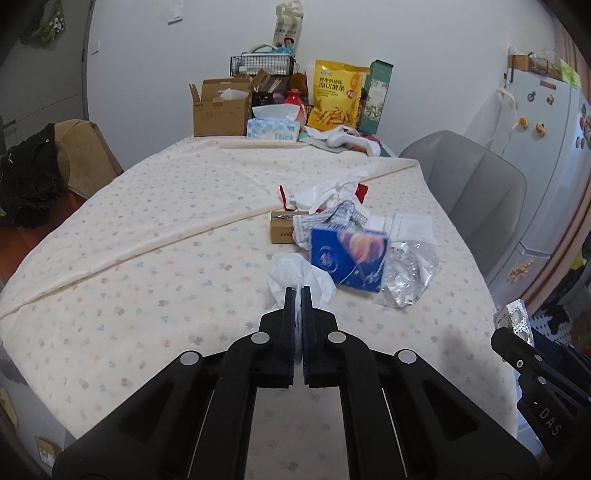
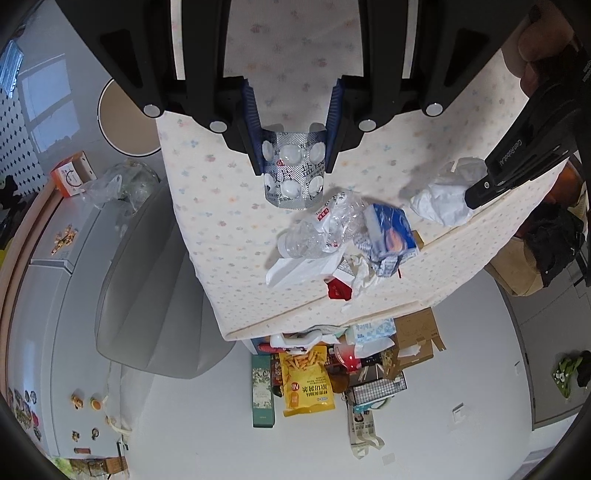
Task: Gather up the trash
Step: 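Grasp the white tissue with the left tool while the right tool holds the blister pack, then carry both items to the white bin and open the right tool over it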
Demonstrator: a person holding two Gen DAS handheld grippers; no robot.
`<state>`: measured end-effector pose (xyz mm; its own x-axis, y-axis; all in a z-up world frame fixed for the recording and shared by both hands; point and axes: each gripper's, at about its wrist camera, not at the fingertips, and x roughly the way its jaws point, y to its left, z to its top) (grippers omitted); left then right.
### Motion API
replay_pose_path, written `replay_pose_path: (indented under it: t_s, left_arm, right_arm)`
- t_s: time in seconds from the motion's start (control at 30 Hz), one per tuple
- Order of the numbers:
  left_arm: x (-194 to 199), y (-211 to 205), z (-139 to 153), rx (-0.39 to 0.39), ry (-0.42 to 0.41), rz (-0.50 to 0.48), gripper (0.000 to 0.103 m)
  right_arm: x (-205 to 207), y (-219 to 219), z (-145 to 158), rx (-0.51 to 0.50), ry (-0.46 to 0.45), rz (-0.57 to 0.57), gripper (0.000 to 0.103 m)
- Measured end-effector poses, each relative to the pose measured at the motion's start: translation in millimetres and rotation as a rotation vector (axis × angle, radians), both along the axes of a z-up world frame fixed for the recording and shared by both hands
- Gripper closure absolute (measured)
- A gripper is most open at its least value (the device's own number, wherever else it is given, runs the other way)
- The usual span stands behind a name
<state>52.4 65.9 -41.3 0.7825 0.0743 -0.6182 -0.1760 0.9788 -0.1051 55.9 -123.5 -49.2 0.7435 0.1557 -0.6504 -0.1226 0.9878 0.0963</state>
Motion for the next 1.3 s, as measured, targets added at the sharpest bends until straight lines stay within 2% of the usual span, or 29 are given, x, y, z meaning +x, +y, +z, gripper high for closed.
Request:
replay_pose_path:
  t_s: [0.27,0.8,0.97,1.3]
  left_arm:
    - [-15,-26,30,0.04,-0.071,-0.023,0.099]
    - [-35,-81,92,0.097,-0.171,-0.077,0.099]
    - [-30,-105,94,0.091,-0.176,-0.115,0.099]
    - [4,-168,79,0.073,-0.143,-0.234,0.099]
  right_arm:
    - [-16,-12,23,0.001,-0.061,-0.02,0.072]
    - [-51,-64,72,0.022,-0.189,-0.098,0.072]
    - [-55,-86,76,0.015,-0.201,-0.138,0.072]
    - [-42,-147,70,0.011,-0.174,-0.27,0.072]
